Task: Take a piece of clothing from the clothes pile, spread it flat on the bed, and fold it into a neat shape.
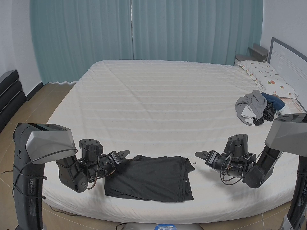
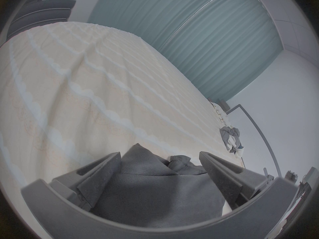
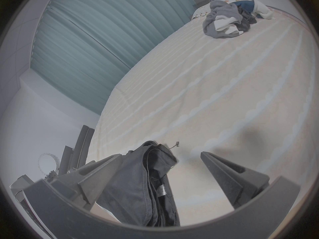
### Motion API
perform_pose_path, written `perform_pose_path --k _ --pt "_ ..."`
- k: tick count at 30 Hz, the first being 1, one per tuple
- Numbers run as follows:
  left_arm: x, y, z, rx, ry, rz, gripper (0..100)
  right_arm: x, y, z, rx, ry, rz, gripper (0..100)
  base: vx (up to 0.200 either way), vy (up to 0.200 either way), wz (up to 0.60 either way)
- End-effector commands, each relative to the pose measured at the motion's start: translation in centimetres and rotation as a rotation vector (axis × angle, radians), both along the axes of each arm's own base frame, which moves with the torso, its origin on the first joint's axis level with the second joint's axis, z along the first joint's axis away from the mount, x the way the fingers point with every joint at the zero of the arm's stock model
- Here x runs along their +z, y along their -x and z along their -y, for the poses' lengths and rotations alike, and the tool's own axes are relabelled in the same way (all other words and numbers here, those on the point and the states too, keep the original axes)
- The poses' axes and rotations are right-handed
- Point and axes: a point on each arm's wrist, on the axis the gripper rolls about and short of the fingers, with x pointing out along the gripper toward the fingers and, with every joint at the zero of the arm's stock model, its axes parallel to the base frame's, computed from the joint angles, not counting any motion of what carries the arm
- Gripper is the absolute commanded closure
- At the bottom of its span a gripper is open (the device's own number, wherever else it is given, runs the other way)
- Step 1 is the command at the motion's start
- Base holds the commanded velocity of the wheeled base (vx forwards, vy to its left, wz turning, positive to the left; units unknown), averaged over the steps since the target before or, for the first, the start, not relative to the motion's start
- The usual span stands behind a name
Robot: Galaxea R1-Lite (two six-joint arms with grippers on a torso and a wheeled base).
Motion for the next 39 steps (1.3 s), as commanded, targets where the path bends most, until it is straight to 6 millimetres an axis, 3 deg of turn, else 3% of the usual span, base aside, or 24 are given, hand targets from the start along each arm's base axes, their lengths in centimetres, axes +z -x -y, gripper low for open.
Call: perform_pose_path --k 1,8,9,29,39 --pt "-1.0 -0.1 0.4 -0.008 -0.01 -0.016 0 -1.3 -0.7 -1.0 0.02 0.008 -0.018 0 0.0 0.0 0.0" --pt "-1.2 -0.2 0.4 0.002 -0.017 -0.014 0 -1.9 -1.3 -2.0 0.036 0.006 -0.011 0 0.0 0.0 0.0" --pt "-1.2 -0.3 0.4 0.013 -0.022 -0.011 100 -2.0 -1.4 -2.0 0.036 0.005 -0.01 0 0.0 0.0 0.0" --pt "-0.8 -1.5 -0.4 0.111 0.008 0.021 100 -2.1 -4.1 -5.1 0.082 -0.031 0.074 0 0.0 0.0 0.0" --pt "-0.7 -1.7 -0.8 0.126 0.006 0.021 100 -1.8 -4.2 -5.3 0.083 -0.038 0.086 0 0.0 0.0 0.0"
